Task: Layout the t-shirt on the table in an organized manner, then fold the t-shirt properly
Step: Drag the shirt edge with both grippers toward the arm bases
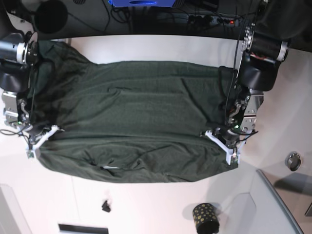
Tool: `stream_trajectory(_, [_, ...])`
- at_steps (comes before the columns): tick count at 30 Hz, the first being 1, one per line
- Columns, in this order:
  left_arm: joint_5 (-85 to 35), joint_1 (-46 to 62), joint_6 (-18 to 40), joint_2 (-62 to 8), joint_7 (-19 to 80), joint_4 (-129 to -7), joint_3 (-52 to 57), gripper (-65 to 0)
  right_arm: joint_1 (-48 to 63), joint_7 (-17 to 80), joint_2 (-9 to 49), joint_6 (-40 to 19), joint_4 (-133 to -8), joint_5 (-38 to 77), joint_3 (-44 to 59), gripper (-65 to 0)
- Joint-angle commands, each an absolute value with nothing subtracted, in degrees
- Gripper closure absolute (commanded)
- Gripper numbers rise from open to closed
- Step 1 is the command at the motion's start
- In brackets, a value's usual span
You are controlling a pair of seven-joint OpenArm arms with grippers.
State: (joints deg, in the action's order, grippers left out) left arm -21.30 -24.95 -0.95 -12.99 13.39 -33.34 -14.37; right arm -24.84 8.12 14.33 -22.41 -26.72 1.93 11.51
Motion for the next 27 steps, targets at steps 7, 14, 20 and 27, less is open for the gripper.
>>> stream_trajectory(7, [-21.8, -30.5, -0.7, -11.0, 11.4, -26.7, -13.9, 0.0, -29.9, 3.8, 15.8, -21.8, -24.5, 0.9, 11.5, -1.1])
stream_trajectory(14, [-22.0, -26.7, -0.7, -11.5, 18.2, -43.6, -4.6, 0.0, -21.4, 6.3, 17.5, -22.0, -47.3, 1.3, 15.0, -1.1])
stream_trajectory(20, [-21.9, -11.1, -0.7, -11.5, 29.8, -74.9, 11.0, 0.0, -1.0, 22.7, 10.5, -22.3, -85.2, 1.5, 26.7, -6.0])
stream_trajectory(27, [-22.0, 7.6, -0.3, -11.4, 31.3, -90.9, 19.4, 0.0, 14.9, 30.3, 1.4, -26.0, -99.9, 14.7, 35.5, -24.2])
